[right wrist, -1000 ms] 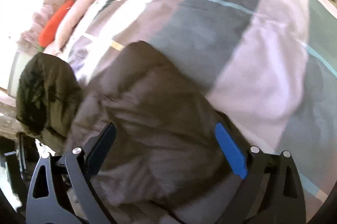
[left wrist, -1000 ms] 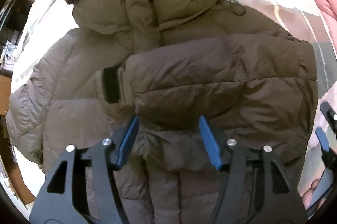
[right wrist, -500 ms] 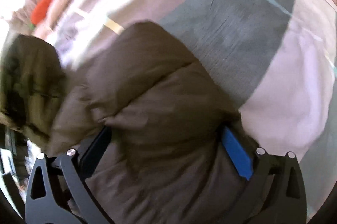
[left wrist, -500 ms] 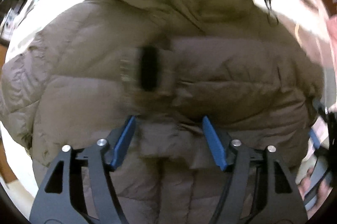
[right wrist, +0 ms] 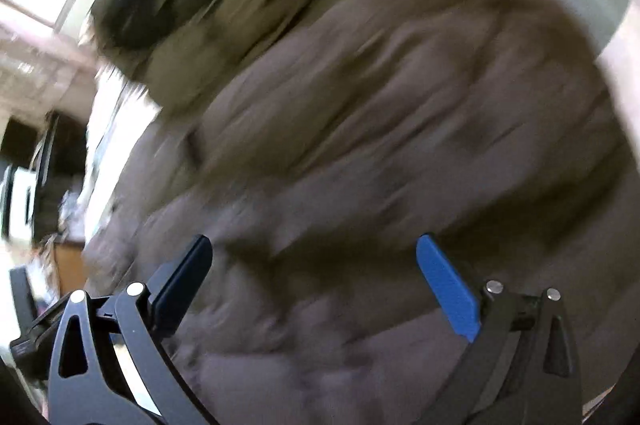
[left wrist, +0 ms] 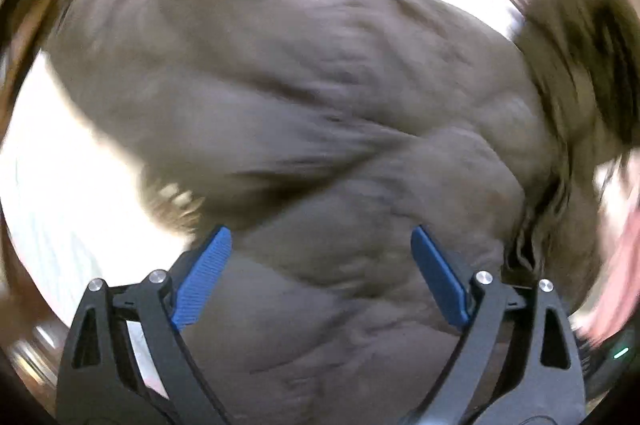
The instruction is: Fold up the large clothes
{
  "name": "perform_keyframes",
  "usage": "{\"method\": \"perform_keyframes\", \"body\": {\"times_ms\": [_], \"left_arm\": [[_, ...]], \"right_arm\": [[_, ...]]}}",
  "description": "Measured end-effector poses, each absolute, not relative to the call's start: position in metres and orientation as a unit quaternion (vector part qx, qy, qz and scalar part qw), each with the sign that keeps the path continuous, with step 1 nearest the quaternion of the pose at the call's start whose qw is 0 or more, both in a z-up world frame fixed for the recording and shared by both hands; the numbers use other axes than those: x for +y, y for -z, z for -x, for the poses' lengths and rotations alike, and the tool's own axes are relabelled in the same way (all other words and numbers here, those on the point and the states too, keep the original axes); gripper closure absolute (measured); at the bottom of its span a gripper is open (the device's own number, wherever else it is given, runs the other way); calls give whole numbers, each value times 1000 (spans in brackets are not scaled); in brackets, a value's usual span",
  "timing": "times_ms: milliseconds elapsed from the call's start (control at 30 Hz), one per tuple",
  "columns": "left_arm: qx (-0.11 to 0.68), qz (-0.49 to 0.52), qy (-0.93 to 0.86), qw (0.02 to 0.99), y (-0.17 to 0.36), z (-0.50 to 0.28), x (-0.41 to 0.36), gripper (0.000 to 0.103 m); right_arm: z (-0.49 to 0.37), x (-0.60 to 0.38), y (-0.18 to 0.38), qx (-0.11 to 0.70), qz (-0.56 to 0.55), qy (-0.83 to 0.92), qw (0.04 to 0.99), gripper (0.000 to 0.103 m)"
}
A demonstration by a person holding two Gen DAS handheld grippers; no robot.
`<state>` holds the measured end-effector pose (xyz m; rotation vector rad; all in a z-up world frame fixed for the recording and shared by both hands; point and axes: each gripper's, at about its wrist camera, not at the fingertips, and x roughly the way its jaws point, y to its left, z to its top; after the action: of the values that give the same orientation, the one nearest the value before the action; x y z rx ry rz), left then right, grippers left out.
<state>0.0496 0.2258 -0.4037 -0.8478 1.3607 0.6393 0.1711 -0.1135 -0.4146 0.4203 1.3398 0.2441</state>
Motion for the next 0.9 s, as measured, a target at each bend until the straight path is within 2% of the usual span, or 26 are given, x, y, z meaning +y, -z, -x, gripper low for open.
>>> {"method": "perform_keyframes", "body": {"times_ms": [267, 467, 567, 600, 667, 700, 733, 900], "left_arm": [[515, 553, -296, 584, 437, 65, 352, 7], [413, 633, -316, 574, 461, 88, 421, 6], [405, 633, -350, 559, 479, 86, 449, 6], [401, 644, -350, 550, 485, 89, 454, 10], [378, 674, -345, 533, 495, 95, 459, 39], [374, 676, -338, 537, 495, 94, 461, 70], [369, 677, -322, 549, 493, 88, 460, 92], [336, 649, -238, 639, 433, 30, 447, 95]], "right_arm": [[-127, -36, 426, 648, -149, -147, 732, 1], [-108, -1, 422, 652, -113, -161, 732, 1], [-97, 12, 428, 660, -98, -166, 726, 1], [-94, 15, 430, 664, -98, -166, 723, 1], [-88, 17, 433, 668, -99, -169, 718, 1], [-85, 17, 433, 668, -98, -172, 717, 1], [-82, 16, 433, 669, -97, -175, 716, 1], [-83, 0, 432, 671, -113, -175, 711, 1]]}}
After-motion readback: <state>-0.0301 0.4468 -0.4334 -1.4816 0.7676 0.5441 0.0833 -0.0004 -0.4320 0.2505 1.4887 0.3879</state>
